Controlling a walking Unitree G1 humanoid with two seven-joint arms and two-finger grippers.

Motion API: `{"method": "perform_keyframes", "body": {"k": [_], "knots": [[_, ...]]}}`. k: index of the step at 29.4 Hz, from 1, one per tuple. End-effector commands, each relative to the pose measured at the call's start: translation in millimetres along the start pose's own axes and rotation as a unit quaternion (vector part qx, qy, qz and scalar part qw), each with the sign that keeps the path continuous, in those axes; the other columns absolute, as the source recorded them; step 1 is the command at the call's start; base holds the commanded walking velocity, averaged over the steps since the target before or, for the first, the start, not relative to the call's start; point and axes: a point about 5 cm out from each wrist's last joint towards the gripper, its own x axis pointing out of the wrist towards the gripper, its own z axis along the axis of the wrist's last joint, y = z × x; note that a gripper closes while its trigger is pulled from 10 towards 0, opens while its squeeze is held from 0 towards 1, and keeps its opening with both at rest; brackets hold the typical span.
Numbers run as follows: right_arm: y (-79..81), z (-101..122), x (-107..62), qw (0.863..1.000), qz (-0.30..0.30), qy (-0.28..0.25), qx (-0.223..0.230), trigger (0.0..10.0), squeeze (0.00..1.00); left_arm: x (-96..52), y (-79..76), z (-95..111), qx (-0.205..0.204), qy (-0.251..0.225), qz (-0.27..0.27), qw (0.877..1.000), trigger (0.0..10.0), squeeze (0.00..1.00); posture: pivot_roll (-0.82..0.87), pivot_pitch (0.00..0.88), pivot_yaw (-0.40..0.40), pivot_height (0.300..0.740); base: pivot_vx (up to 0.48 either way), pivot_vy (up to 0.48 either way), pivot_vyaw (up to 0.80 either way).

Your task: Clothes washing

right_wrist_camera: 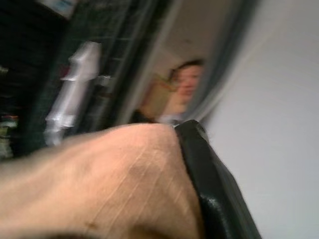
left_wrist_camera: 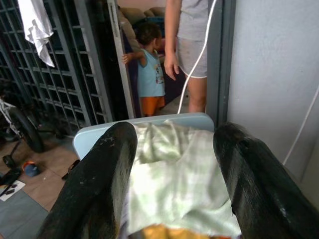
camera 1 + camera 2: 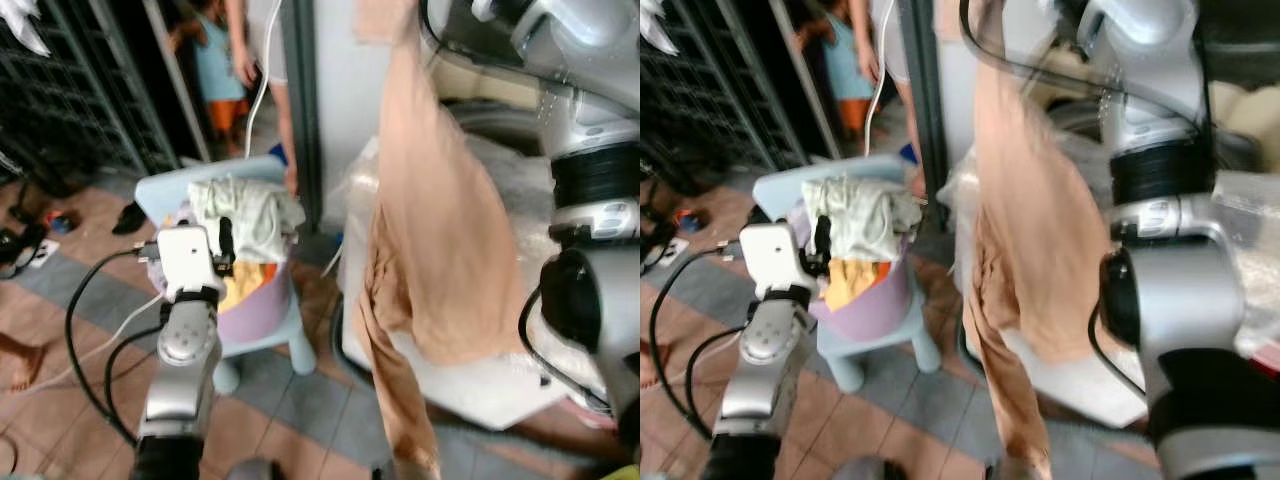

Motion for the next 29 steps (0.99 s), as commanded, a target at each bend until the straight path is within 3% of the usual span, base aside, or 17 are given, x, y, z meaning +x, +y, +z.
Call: {"method": "perform_keyframes", "body": {"k": [1, 2, 4, 5, 9, 10, 14, 16, 17, 18, 19, 21, 22, 29], "knots": [[-46.1, 45, 0.5, 0.988, -0.110, -0.025, -0.102, 10.0, 0.00, 1.2, -8.7, 1, -0.005, -0.001, -0.011, 1.000, 10.0, 0.00, -0.10, 0.000, 0.057, 0.740, 0.262, 0.000, 0.00], [-46.1, 45, 0.5, 0.988, -0.110, -0.025, -0.102, 10.0, 0.00, 1.2, -8.7, 1, -0.005, -0.001, -0.011, 1.000, 10.0, 0.00, -0.10, 0.000, 0.057, 0.740, 0.262, 0.000, 0.00], [-66.5, 74, -1.1, 0.969, -0.181, -0.037, -0.163, 10.0, 0.00, 1.9, -10.7, 2, -0.008, -0.001, -0.014, 1.000, 10.0, 0.00, -0.10, 0.000, 0.057, 0.740, 0.000, 0.000, 0.00], [-66.5, 74, -1.1, 0.969, -0.181, -0.037, -0.163, 10.0, 0.00, 1.9, -10.7, 2, -0.008, -0.001, -0.014, 1.000, 10.0, 0.00, -0.10, 0.000, 0.057, 0.740, 0.000, 0.000, 0.00], [-92.7, 109, -12.3, 0.940, -0.264, -0.064, -0.207, 10.0, 0.00, 0.9, -10.8, 0, -0.013, 0.003, -0.008, 1.000, 10.0, 0.00, -0.09, 0.000, 0.046, 0.740, 0.000, 0.000, 0.00], [-93.0, 104, -12.9, 0.942, -0.262, -0.061, -0.200, 10.0, 0.00, 0.3, -11.1, 0, -0.013, 0.004, -0.007, 1.000, 10.0, 0.00, -0.09, 0.000, 0.046, 0.740, 0.000, 0.000, 0.00], [-77.8, 53, -12.3, 0.957, -0.215, -0.004, -0.195, 10.0, 0.00, -3.4, -13.1, -2, -0.014, 0.007, -0.011, 1.000, 10.0, 0.00, -0.09, 0.000, 0.046, 0.740, 0.000, 0.000, 0.00], [-54.4, -9, -20.2, 0.975, -0.158, 0.067, -0.143, 10.0, 0.00, -5.6, -13.3, -3, -0.013, 0.011, -0.015, 1.000, 10.0, 0.00, -0.08, 0.000, 0.049, 0.740, 0.000, 0.000, 0.00], [-30.0, -64, -37.2, 0.979, -0.120, 0.136, -0.095, 10.0, 0.00, -6.9, -13.3, -4, -0.011, 0.013, -0.018, 1.000, 10.0, 0.00, -0.08, 0.000, 0.055, 0.740, 0.000, 0.000, 0.00], [-30.0, -64, -37.2, 0.979, -0.120, 0.136, -0.095, 10.0, 0.00, -6.9, -13.3, -4, -0.011, 0.013, -0.018, 1.000, 10.0, 0.00, -0.08, 0.000, 0.055, 0.740, 0.000, 0.000, 0.00], [-15.3, -96, -52.5, 0.977, -0.109, 0.173, -0.065, 10.0, 0.00, -6.9, -12.9, -4, -0.010, 0.013, -0.020, 1.000, 10.0, 0.00, -0.08, 0.000, 0.057, 0.740, 0.000, 0.000, 0.00], [-10.4, -105, -58.2, 0.976, -0.107, 0.182, -0.056, 10.0, 0.00, -7.1, -12.4, -4, -0.009, 0.013, -0.021, 1.000, 10.0, 0.00, -0.08, 0.000, 0.062, 0.740, 0.000, 0.000, 0.00], [-2.7, -123, -72.1, 0.972, -0.110, 0.200, -0.046, 10.0, 0.00, -6.3, -11.1, -4, -0.006, 0.015, -0.024, 1.000, 10.0, 0.00, -0.08, 0.000, 0.073, 0.740, 0.000, 0.000, 0.00], [-9.1, -127, -85.0, 0.971, -0.133, 0.198, -0.027, 10.0, 0.00, -4.9, -14.3, -4, -0.006, 0.020, -0.038, 0.999, 10.0, 0.00, -0.08, 0.000, 0.076, 0.740, 0.000, 0.000, 0.00]]}}
